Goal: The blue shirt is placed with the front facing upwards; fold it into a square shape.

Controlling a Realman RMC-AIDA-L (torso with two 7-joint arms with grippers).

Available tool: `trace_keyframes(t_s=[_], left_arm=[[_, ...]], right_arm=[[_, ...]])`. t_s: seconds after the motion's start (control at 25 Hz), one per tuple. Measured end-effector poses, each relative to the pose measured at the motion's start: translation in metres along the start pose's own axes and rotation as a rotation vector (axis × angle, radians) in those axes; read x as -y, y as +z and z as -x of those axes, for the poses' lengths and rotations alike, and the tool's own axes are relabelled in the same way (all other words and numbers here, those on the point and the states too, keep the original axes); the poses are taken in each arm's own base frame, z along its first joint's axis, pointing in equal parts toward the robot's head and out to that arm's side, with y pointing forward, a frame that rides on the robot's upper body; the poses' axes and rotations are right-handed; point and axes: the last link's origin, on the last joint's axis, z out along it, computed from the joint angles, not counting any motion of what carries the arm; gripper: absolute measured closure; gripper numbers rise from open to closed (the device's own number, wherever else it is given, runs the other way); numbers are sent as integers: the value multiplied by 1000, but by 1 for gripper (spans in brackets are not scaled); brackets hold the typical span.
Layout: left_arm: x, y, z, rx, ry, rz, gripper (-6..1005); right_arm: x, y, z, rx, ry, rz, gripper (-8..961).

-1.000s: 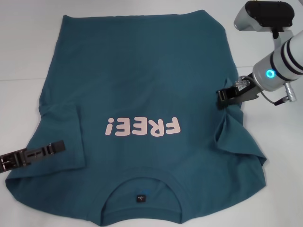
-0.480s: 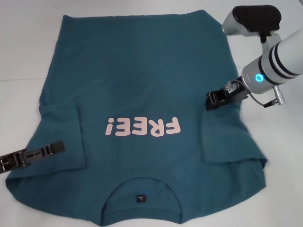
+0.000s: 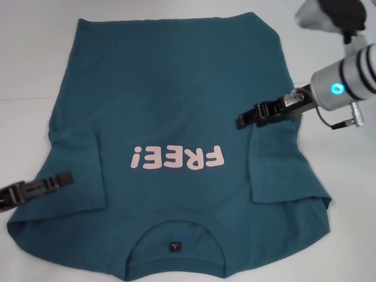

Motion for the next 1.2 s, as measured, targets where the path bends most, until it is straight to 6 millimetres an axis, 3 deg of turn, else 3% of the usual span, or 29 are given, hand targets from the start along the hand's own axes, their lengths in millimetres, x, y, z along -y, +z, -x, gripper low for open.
trace_keyframes(t_s=[0.2, 0.4, 1.2], left_arm=[[6, -23, -3, -45, -205, -8, 207], [14, -35, 8, 17, -383, -63, 207], [47, -44, 42, -27, -640, -203, 208]], right_arm=[[7, -24, -24, 47, 98, 215, 292], [22, -41, -35, 79, 156, 261, 192], [26, -43, -38, 73, 165, 261, 192]])
